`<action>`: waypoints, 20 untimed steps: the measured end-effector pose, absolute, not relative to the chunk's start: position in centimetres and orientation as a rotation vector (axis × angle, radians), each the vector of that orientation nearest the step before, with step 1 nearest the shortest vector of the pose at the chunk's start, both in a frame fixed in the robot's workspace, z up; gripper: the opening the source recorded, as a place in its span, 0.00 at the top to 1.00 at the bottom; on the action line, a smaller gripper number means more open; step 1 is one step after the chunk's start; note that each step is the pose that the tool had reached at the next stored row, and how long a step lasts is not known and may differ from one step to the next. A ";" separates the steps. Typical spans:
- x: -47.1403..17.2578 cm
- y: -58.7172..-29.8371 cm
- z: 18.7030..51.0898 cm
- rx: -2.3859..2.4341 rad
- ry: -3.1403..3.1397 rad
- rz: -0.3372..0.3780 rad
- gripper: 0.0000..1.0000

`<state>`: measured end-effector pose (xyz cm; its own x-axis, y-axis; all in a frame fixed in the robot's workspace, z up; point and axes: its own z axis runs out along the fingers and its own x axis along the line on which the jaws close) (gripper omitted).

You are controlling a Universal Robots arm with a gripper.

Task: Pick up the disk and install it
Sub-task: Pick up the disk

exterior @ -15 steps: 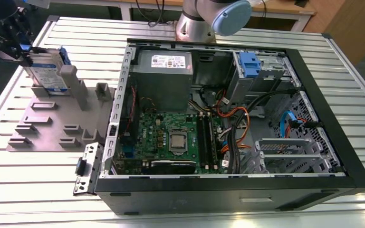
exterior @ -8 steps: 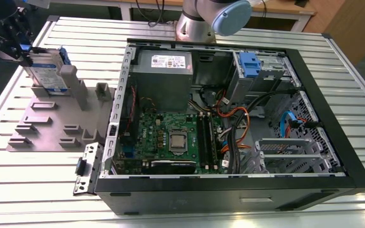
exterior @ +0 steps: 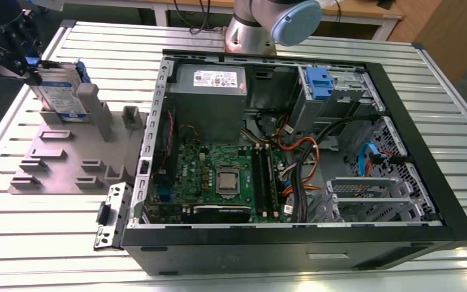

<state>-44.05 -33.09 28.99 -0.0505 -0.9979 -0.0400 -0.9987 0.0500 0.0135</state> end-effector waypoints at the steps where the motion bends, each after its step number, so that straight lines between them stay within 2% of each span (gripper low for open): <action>1: -44.0 -33.1 29.0 -2.151 2.262 0.058 0.60; 4: -44.0 -33.1 29.0 -2.151 2.262 0.058 0.59; 5: -44.0 -33.1 29.0 -2.151 2.262 0.058 0.53; 11: -44.0 -33.1 29.0 -2.151 2.262 0.058 0.53; 13: -44.0 -33.1 29.0 -2.151 2.262 0.058 0.54; 14: -44.0 -33.1 29.0 -2.151 2.262 0.058 0.61; 20: -44.0 -33.1 29.0 -2.151 2.262 0.058 0.63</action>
